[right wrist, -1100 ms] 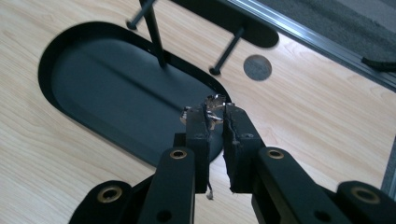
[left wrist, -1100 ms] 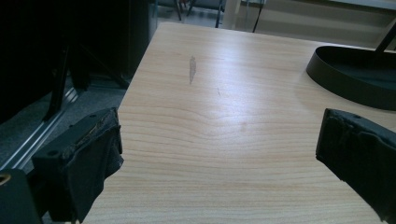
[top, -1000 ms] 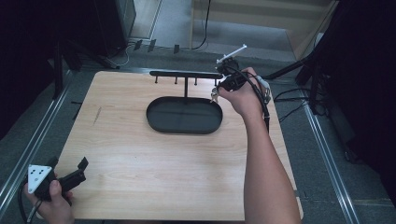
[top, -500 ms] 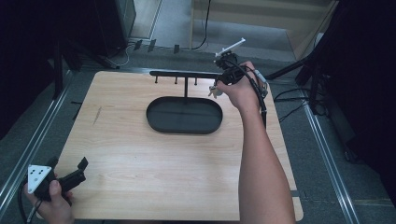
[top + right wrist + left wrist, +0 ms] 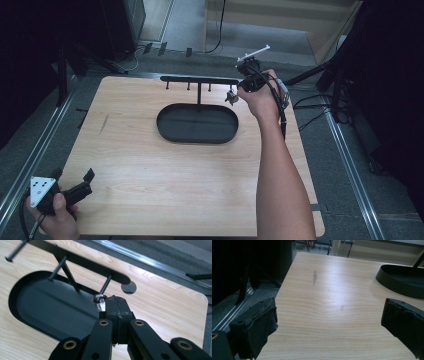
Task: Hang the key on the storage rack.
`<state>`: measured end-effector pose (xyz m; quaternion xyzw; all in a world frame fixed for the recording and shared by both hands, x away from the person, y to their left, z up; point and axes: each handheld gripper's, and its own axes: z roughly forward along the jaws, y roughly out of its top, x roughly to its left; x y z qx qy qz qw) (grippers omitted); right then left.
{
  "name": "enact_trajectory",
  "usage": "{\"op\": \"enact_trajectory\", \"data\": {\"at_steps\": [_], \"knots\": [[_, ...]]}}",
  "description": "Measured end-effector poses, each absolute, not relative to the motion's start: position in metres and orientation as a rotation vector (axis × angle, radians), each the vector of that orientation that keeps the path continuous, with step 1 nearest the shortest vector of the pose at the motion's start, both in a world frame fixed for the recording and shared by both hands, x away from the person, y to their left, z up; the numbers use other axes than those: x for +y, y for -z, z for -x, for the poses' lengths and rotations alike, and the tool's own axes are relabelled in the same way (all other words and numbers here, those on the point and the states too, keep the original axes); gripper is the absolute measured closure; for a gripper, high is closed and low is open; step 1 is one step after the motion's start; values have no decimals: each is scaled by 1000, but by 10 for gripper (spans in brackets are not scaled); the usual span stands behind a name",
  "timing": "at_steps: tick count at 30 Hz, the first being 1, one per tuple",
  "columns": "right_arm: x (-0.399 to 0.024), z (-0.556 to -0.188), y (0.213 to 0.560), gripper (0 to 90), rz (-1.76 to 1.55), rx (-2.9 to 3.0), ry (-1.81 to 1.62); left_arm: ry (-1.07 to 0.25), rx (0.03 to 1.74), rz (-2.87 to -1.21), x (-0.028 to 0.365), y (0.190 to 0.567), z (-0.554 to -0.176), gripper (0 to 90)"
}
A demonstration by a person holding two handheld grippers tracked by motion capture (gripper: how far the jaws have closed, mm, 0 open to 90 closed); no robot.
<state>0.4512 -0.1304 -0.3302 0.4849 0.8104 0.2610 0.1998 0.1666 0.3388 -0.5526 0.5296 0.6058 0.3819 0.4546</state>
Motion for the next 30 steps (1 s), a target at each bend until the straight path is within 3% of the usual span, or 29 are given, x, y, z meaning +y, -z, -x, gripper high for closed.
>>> {"op": "enact_trajectory", "data": {"at_steps": [18, 25, 30], "knots": [[-186, -431, 380, 899, -1536, 2282, -712, -952, 1494, -1317, 337, 552, -167, 4], [-209, -420, 397, 729, -1608, 2272, -732, -954, 1495, -1320, 337, 552, -167, 4], [-217, -414, 412, 514, -1660, 2257, -709, -955, 1493, -1322, 337, 552, -167, 4]]}}
